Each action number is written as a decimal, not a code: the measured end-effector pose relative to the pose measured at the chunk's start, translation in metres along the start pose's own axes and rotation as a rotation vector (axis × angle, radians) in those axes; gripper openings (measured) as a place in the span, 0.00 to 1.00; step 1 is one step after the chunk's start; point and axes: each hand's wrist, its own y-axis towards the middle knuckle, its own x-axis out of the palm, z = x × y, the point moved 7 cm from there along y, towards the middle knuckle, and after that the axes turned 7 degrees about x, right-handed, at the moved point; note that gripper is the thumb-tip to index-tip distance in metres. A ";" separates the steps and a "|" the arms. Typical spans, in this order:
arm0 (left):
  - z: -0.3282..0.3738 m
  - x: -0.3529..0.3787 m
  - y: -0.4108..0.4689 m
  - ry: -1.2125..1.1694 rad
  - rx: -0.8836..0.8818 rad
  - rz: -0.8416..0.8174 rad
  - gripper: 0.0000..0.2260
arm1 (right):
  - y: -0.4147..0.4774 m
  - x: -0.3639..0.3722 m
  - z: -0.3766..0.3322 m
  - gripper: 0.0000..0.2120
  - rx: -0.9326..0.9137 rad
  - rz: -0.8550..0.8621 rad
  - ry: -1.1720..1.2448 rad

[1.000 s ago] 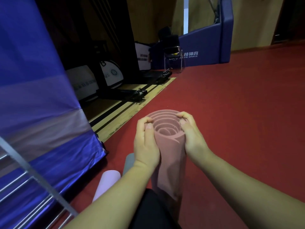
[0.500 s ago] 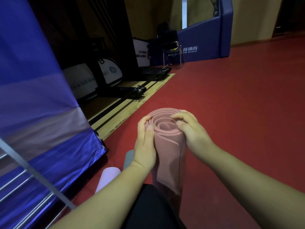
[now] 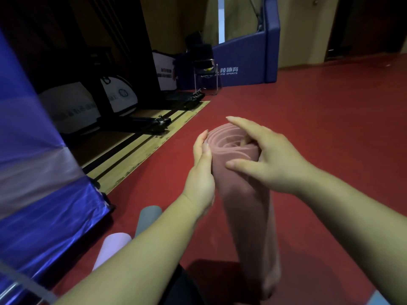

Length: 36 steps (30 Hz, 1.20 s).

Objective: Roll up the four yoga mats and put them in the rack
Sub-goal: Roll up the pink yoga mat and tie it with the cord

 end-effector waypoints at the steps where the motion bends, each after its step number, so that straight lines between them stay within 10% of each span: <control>1: -0.005 0.008 0.002 -0.046 -0.067 -0.027 0.16 | 0.007 -0.004 0.004 0.42 -0.006 -0.050 -0.090; 9: -0.095 -0.023 -0.010 -0.228 -0.726 -0.176 0.16 | 0.004 0.097 0.083 0.42 0.063 -0.493 -0.552; 22: -0.276 -0.262 -0.137 0.074 -0.723 0.569 0.10 | -0.020 0.349 0.102 0.37 -0.045 -0.811 -0.566; 36: -0.399 -0.282 -0.225 0.737 -0.908 -0.196 0.26 | -0.086 0.466 0.123 0.44 -0.117 -1.123 -0.621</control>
